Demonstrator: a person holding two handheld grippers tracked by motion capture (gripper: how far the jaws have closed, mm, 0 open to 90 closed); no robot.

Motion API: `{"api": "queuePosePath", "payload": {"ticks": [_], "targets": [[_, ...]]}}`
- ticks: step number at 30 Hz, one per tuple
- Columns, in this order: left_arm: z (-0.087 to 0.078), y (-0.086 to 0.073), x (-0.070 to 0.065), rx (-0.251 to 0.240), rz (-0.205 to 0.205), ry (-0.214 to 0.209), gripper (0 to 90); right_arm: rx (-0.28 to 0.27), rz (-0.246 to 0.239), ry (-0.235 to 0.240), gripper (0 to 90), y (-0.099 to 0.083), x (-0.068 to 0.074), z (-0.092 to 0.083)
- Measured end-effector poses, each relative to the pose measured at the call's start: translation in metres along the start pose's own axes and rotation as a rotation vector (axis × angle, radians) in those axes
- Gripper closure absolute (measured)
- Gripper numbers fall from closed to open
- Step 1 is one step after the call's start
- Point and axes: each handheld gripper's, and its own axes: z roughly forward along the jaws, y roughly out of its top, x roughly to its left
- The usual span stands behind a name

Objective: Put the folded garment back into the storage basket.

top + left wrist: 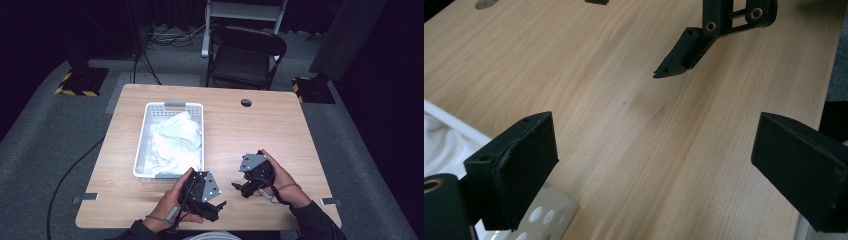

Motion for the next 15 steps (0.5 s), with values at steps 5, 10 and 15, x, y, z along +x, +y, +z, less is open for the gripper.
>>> {"api": "queuePosePath", "payload": {"ticks": [5, 10, 15], "targets": [[0.008, -0.002, -0.006, 0.017, 0.013, -0.020, 4.6, 0.005, 0.006, 0.001, 4.6, -0.007, 0.000, 0.001], [0.023, -0.007, -0.009, 0.059, 0.007, -0.058, 4.6, 0.004, 0.020, -0.003, 4.6, -0.018, 0.000, 0.002], [0.032, -0.011, -0.010, 0.077, 0.005, -0.079, 4.6, 0.008, 0.023, -0.011, 4.6, -0.025, 0.000, 0.001]]}}
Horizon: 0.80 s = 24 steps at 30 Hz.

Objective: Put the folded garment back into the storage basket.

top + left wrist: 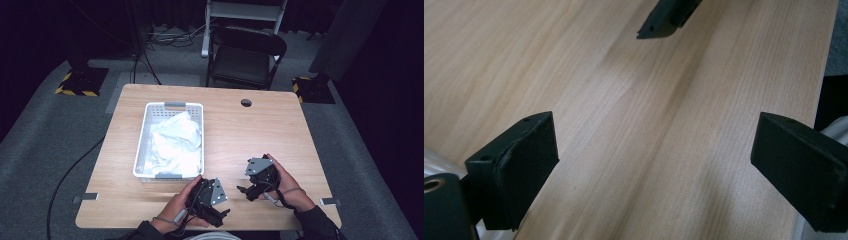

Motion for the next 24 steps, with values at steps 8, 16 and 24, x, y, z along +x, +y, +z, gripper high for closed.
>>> {"api": "queuePosePath", "payload": {"ticks": [8, 16, 24], "targets": [[0.011, -0.008, -0.001, 0.038, -0.004, -0.035, 4.5, 0.027, 0.022, -0.028, 4.6, -0.018, -0.002, 0.002], [0.017, -0.016, 0.000, 0.064, -0.010, -0.061, 4.4, 0.042, 0.047, -0.052, 4.4, -0.035, -0.006, 0.000], [0.025, -0.022, 0.003, 0.080, -0.030, -0.107, 4.1, 0.022, 0.094, -0.045, 4.2, -0.053, -0.009, -0.006]]}}
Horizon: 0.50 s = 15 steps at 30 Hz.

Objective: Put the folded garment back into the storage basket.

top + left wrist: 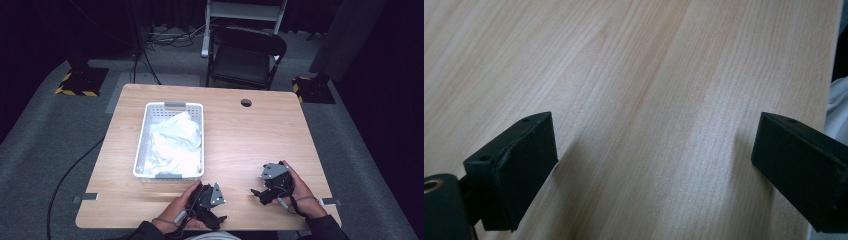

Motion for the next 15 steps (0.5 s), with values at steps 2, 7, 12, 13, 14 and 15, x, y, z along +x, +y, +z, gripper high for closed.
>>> {"api": "queuePosePath", "payload": {"ticks": [2, 7, 12, 13, 14, 15], "targets": [[0.001, -0.001, 0.002, -0.004, -0.014, -0.011, 3.8, -0.006, 0.015, 0.009, 4.1, -0.005, -0.002, -0.001], [0.001, -0.005, 0.004, -0.027, -0.025, -0.020, 2.6, -0.017, 0.057, 0.010, 4.1, -0.017, -0.006, -0.006], [0.004, -0.009, 0.004, -0.068, -0.026, -0.015, 0.6, -0.028, 0.101, 0.009, 4.1, -0.031, -0.009, -0.012], [0.004, -0.009, 0.004, -0.068, -0.027, -0.014, 0.6, -0.031, 0.108, 0.012, 4.0, -0.034, -0.010, -0.013], [0.004, -0.009, 0.004, -0.068, -0.027, -0.014, 0.6, -0.029, 0.114, 0.007, 4.0, -0.037, -0.010, -0.014], [0.004, -0.009, 0.004, -0.068, -0.027, -0.014, 0.6, -0.025, 0.120, 0.004, 4.0, -0.040, -0.011, -0.014]]}}
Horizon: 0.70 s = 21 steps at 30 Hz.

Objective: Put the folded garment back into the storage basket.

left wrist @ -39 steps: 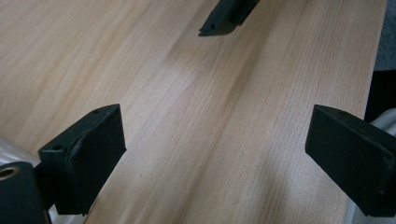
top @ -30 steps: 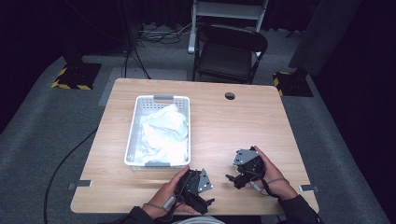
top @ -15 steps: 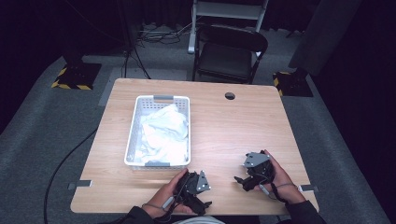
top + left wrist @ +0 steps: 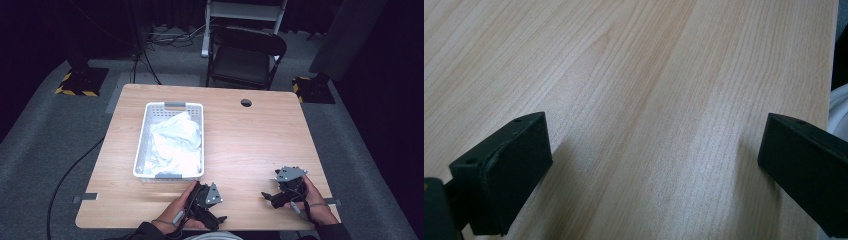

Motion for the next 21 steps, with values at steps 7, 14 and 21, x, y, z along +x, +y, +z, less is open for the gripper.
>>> {"api": "queuePosePath", "payload": {"ticks": [7, 14, 21], "targets": [[0.000, 0.000, 0.001, 0.000, 0.001, -0.003, 0.6, -0.017, 0.062, 0.019, 2.8, -0.017, -0.007, -0.003], [0.000, 0.000, 0.001, 0.000, 0.001, -0.003, 0.6, -0.080, 0.150, 0.055, 0.6, -0.038, -0.016, -0.006], [0.000, 0.000, 0.001, 0.000, 0.001, -0.003, 0.6, -0.078, 0.179, 0.029, 0.6, -0.050, -0.023, -0.015]]}}
